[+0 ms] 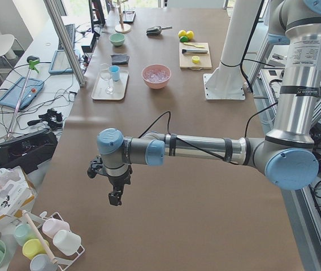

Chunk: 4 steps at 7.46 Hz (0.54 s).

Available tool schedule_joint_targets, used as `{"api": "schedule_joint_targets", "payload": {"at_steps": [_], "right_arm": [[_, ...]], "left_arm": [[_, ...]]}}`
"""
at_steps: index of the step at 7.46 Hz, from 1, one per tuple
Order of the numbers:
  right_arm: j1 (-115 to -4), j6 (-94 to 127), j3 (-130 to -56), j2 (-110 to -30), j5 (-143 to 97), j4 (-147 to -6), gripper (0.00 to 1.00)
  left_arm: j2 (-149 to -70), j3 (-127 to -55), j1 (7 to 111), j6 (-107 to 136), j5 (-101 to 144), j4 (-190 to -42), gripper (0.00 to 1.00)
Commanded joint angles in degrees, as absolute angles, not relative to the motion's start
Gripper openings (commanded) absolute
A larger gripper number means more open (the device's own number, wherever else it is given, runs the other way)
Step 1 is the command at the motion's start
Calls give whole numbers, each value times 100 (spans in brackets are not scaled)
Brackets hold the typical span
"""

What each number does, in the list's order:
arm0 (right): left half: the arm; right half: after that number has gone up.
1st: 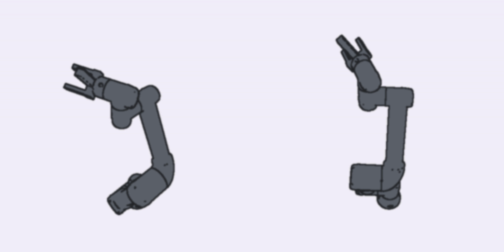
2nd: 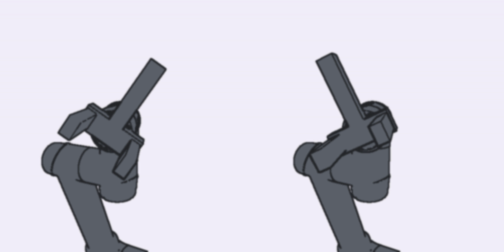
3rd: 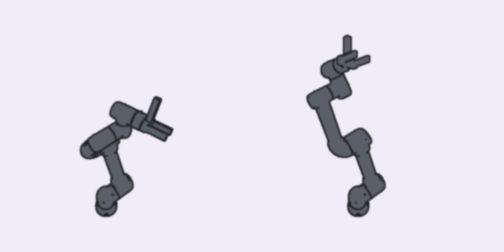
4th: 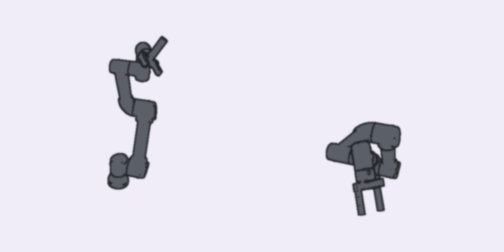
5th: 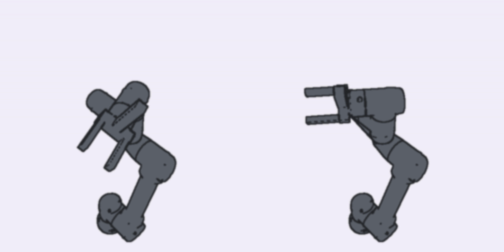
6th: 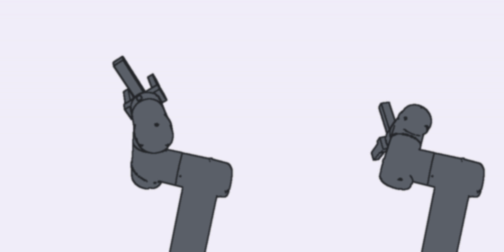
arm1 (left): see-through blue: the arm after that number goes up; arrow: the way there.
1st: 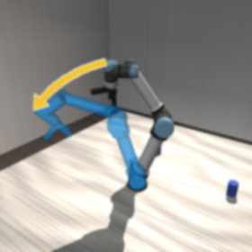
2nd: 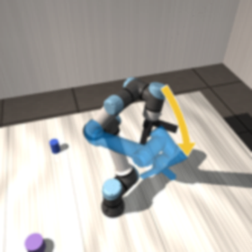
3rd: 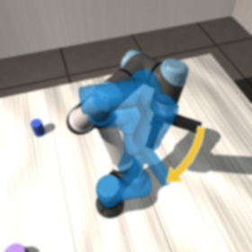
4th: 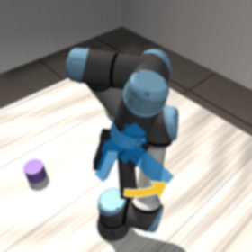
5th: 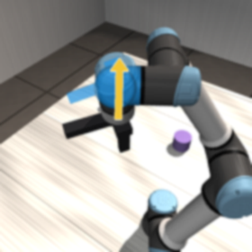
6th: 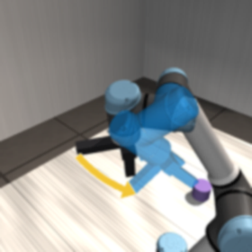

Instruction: Put ice in cup with scoop

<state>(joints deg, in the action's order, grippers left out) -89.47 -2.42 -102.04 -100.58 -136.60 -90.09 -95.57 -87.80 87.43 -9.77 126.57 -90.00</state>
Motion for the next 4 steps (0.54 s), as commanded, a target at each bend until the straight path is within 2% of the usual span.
{"api": "schedule_joint_targets", "payload": {"at_steps": [1,2,4], "right_arm": [[-8947,155,-10239,-10046,-13650,-9009,100],[-8930,376,-10213,-10063,-13597,-8991,99],[-8782,883,-10344,-10229,-13527,-8512,100]], "left_arm": [[-9589,-9751,8359,-967,13060,-9000,99],[-9598,-10078,8297,-967,13104,-9009,99],[-9868,-10441,7353,-958,13368,-9192,99]]}}
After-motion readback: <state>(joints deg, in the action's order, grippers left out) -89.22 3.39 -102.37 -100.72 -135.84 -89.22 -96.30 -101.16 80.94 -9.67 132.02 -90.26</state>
